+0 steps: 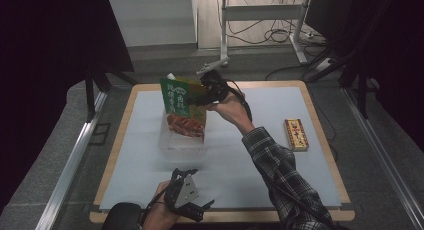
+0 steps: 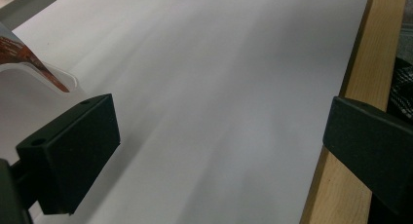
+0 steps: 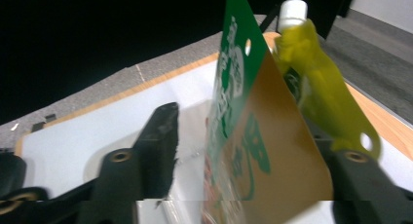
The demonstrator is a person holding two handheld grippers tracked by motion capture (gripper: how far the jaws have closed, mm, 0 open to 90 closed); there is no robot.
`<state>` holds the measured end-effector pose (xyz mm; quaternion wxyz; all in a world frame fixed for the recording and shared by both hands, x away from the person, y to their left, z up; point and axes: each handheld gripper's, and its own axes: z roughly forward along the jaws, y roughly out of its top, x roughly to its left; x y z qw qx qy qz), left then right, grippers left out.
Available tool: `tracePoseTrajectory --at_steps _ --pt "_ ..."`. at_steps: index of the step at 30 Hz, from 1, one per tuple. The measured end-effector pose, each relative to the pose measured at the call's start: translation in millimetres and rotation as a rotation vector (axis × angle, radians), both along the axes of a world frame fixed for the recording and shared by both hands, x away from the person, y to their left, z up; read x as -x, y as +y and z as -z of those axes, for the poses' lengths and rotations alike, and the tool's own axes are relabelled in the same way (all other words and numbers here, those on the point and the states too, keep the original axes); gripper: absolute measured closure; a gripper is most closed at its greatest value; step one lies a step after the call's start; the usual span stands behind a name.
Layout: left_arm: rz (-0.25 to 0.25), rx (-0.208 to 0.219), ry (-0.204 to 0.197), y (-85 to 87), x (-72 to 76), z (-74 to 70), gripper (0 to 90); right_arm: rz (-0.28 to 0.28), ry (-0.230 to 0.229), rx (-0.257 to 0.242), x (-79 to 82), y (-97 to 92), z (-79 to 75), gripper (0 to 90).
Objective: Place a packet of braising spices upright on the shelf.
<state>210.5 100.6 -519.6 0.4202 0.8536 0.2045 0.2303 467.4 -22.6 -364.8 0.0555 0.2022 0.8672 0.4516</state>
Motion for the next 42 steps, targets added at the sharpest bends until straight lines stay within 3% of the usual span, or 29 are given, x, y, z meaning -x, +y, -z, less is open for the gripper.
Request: tracePoseTrajectory --at_steps 5,17,21,27,36,42 --pt "-0.001 -0.003 0.001 -0.2 -0.2 0.3 0.0 0.020 -0.016 0.031 0.8 -4.9 4.0 31.9" --pt "-0.005 -0.001 -0.004 0.1 -0.2 0.2 0.0 0.050 -0.076 0.037 8.5 -16.3 13.2 18.5" --pt "-0.006 -0.002 -0.004 -0.2 -0.2 0.4 0.0 0.065 -0.066 0.028 10.7 -23.6 15.3 16.3" --pt "-0.007 -0.004 -0.005 -0.8 -0.2 0.8 0.0 0.063 -0.093 0.061 17.1 -33.0 19.1 13.2" --pt "-0.011 -0.010 -0.007 -1.7 0.1 1.2 0.1 0.059 -0.107 0.050 28.5 -48.1 23.4 8.0" --pt "-0.012 -0.013 -0.008 -2.3 0.0 1.7 0.3 0.067 -0.082 0.075 35.2 -58.7 30.3 5.2"
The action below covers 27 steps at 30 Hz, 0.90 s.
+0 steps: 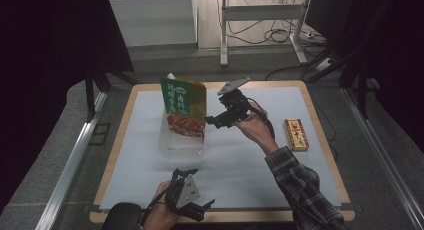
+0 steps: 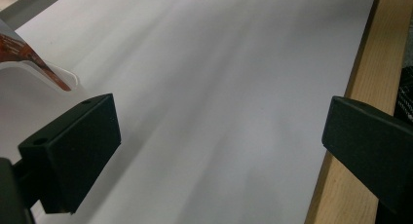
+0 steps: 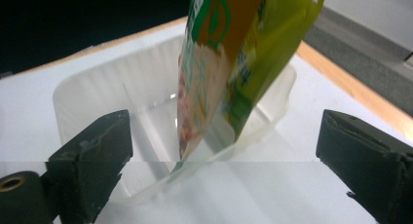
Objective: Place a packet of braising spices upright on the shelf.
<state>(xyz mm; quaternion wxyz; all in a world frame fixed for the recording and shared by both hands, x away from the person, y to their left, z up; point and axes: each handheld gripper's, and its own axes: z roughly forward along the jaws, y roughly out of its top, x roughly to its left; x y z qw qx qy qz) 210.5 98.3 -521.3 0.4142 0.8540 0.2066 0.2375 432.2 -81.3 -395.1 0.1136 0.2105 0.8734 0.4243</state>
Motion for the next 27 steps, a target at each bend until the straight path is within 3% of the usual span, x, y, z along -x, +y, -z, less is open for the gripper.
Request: tracePoseTrajectory --at_steps 12,27 --pt "0.001 -0.001 -0.002 -1.0 0.0 0.8 0.3 0.048 0.037 0.019 10.4 -27.6 20.3 2.6" --pt "0.001 -0.006 -0.002 -2.0 0.1 1.6 0.3 0.046 0.014 0.028 23.3 -56.9 43.3 2.3"
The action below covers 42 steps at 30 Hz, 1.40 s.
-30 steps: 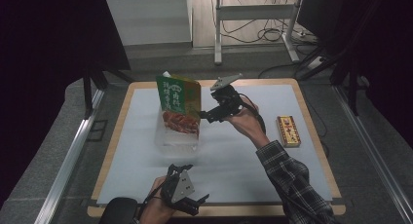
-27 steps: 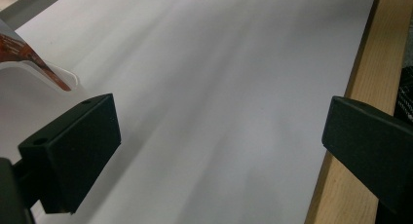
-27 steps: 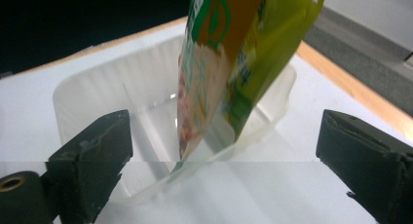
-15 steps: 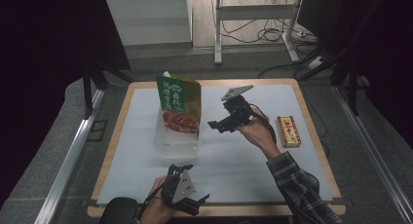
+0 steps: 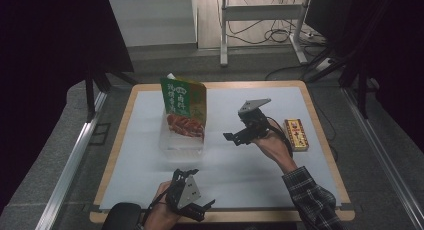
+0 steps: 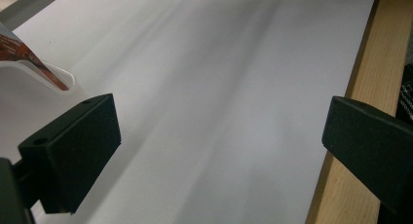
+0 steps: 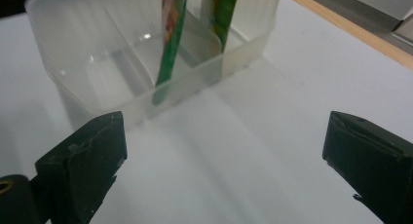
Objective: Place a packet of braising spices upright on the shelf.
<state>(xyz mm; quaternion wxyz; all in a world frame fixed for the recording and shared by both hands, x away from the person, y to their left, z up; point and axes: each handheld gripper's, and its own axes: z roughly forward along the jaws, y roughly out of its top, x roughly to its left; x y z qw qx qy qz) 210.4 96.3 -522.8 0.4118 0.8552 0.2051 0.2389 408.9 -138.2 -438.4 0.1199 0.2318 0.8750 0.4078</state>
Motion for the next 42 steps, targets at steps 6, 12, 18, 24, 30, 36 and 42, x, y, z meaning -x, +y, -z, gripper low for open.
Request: tracePoseTrajectory --at_steps 6,12,18,24,30,36,42 --pt "0.001 -0.006 -0.003 0.3 0.1 -0.5 0.3 0.019 0.022 0.023 0.5 -7.9 9.1 2.3" --pt "-0.002 -0.003 -0.004 2.0 -0.2 -1.2 0.3 0.055 0.029 0.033 -1.7 -17.8 16.3 2.3" --pt "-0.014 0.003 -0.001 4.3 -1.5 -1.4 0.3 0.112 0.037 0.049 -6.8 -29.1 23.8 2.6" --pt "-0.009 -0.006 -0.003 4.4 -2.2 -1.2 0.4 0.169 0.051 0.034 -12.7 -44.1 27.2 2.7" --pt "-0.011 -0.007 -0.003 4.6 -2.3 -1.0 0.4 0.206 0.044 0.036 -17.4 -55.9 29.3 2.7" --pt "-0.013 -0.006 -0.005 3.9 -1.9 -0.6 0.6 0.249 0.026 0.038 -21.2 -66.1 29.7 2.7" --pt "-0.015 -0.006 -0.006 4.4 -2.0 -0.8 0.7 0.309 0.030 0.047 -27.4 -80.9 31.3 2.7"
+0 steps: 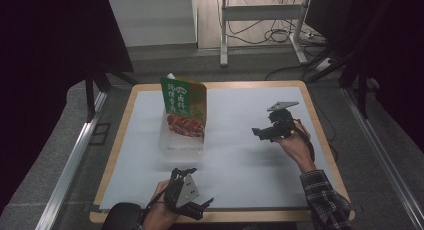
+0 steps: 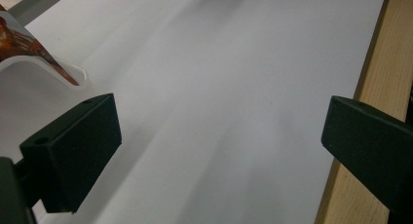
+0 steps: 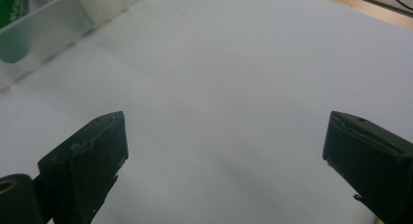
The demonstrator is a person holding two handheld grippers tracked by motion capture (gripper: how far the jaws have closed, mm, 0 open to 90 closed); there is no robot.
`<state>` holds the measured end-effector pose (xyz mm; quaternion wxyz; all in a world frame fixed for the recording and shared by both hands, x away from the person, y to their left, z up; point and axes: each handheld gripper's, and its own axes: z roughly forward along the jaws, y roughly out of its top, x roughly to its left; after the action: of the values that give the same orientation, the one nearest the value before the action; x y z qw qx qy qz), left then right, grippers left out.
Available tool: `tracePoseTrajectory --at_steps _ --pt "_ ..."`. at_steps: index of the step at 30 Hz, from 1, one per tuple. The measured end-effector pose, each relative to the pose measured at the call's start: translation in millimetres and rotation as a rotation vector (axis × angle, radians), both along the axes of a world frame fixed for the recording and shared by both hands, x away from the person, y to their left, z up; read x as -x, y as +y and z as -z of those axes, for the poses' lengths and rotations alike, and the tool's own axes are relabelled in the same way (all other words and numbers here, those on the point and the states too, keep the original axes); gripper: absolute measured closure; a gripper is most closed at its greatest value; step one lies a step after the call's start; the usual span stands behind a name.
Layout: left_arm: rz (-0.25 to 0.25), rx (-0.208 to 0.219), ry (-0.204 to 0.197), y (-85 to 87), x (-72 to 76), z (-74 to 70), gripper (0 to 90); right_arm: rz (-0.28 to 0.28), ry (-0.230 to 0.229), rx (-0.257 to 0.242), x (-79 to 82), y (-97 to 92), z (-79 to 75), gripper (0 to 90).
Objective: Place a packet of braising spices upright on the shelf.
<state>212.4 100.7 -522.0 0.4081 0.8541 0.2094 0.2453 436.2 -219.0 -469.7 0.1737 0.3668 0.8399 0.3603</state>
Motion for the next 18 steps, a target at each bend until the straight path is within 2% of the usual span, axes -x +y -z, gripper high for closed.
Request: tracePoseTrajectory --at_steps 9,14,15,18 --pt "-0.002 -0.001 -0.001 0.2 -0.1 0.0 0.8 0.096 0.009 0.013 -8.3 -27.7 0.6 2.5" --pt "-0.003 -0.002 -0.001 0.1 -0.1 0.0 0.8 0.141 0.010 0.037 -11.4 -40.2 2.7 2.1" --pt "-0.002 -0.003 -0.002 0.0 0.1 0.0 0.8 0.171 0.011 0.046 -12.9 -47.7 3.7 2.0" --pt "-0.003 -0.004 -0.003 -0.2 0.1 0.1 0.8 0.203 0.014 0.068 -14.0 -55.3 5.4 2.1"
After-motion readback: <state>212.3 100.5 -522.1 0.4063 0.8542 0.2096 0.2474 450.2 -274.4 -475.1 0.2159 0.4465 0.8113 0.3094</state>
